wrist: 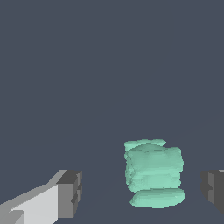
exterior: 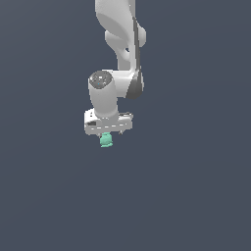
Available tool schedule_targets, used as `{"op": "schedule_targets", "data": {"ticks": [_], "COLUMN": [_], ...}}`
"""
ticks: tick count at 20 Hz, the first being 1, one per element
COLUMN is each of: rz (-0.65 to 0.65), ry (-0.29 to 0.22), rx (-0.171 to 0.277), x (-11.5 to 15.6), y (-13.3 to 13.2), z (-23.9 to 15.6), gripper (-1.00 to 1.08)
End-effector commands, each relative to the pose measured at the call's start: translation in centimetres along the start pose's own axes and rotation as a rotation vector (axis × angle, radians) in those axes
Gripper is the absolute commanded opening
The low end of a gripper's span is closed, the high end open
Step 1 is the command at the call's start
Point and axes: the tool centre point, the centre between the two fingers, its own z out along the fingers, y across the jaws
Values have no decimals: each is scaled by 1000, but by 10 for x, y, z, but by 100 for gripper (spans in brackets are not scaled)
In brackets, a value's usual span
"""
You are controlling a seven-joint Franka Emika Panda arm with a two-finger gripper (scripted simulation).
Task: Pick up the object and move it to a goal position.
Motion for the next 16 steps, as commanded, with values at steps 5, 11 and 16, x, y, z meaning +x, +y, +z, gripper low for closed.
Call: {"op": "schedule_targets", "data": {"ticks": [5,11,16], "rz": [-42,-53,-51], "ry": [-5,-6,-7], "rx": [-7,-9,-8], "x": [-21,-28,-28], "y": [23,30,30], "z": [18,23,28], "gripper": [100,100,100]}}
